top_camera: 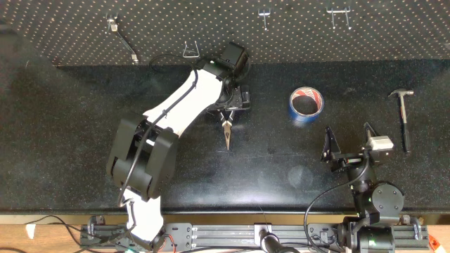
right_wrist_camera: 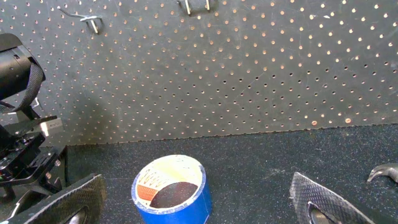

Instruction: Place Tools Onto Pegboard

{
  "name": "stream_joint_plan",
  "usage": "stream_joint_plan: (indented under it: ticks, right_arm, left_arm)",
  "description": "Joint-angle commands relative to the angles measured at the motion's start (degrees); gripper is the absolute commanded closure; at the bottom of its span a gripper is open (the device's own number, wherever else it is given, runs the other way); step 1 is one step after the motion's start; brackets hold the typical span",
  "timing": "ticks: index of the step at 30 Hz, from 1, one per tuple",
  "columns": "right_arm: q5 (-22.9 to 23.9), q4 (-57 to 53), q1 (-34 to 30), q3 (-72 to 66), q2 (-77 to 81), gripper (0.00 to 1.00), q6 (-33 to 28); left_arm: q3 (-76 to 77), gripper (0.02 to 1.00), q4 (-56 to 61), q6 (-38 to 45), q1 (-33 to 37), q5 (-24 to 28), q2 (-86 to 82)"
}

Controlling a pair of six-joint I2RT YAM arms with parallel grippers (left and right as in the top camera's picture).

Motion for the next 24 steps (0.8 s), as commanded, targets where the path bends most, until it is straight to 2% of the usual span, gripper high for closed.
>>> stream_joint_plan:
  ticks: [1,24]
  right_arm:
    - [0.5,-0.17,0.26,-0.24,-0.31,0.029,0.42]
    - [0.5,-0.17,0.26,-0.24,-0.31,0.029,0.42]
  left_arm:
    - [0.98,0.018,-0.2,0.74,0.11,0.31,1.4]
    - [0.98,0.018,-1.31,0.76,0.09,-1.25,1.4]
